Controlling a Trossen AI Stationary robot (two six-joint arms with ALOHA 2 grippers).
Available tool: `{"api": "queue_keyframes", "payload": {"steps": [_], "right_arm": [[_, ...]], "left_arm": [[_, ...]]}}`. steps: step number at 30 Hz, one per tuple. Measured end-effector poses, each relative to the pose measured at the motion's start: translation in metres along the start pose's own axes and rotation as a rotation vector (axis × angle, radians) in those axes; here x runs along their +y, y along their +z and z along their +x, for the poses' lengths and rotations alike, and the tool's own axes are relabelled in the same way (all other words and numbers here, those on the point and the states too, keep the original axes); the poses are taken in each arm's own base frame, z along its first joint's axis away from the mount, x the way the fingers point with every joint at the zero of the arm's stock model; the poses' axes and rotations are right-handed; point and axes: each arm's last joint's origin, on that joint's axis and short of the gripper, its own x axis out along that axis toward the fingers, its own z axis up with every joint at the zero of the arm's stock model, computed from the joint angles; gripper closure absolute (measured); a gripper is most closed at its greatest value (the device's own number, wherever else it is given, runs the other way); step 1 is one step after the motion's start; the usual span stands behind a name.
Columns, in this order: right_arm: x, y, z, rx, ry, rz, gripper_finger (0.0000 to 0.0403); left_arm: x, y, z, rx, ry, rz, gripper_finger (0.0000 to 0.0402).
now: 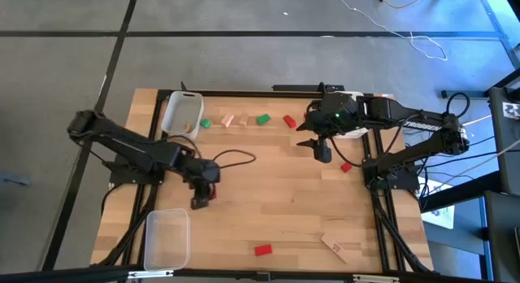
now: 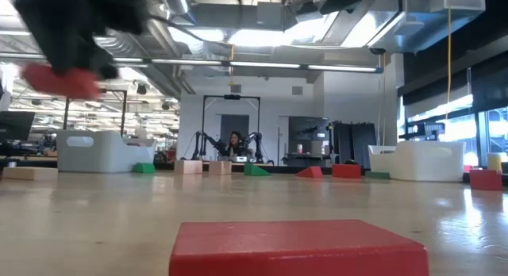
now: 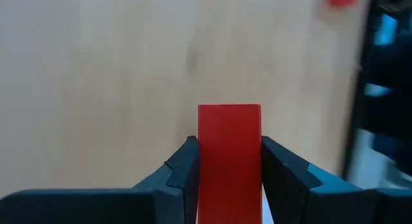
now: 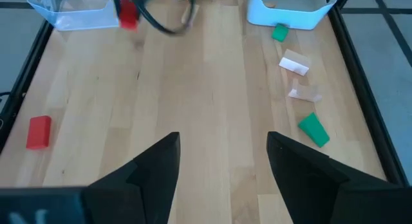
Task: Sort & place blocks by color
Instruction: Put the red block into the transparent bin
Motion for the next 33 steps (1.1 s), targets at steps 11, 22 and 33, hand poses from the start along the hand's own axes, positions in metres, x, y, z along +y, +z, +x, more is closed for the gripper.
{"api": "queue_keyframes", "payload": {"steps": [11,22,33], "right_arm": [[0.000,0.000,0.000,-0.003,-0.001,-0.027,0.0170],[0.000,0.001,0.000,-0.007,-0.001,-0.027,0.0170],[0.000,0.001,0.000,-0.008,-0.001,-0.028,0.0170]], "left_arm": [[-0.042,-0.051,-0.022,0.224,-0.185,-0.168,0.0281],[-0.077,-0.095,0.005,0.248,-0.026,-0.270,0.0281],[-0.085,-0.113,0.036,0.251,0.111,-0.300,0.0281]]}}
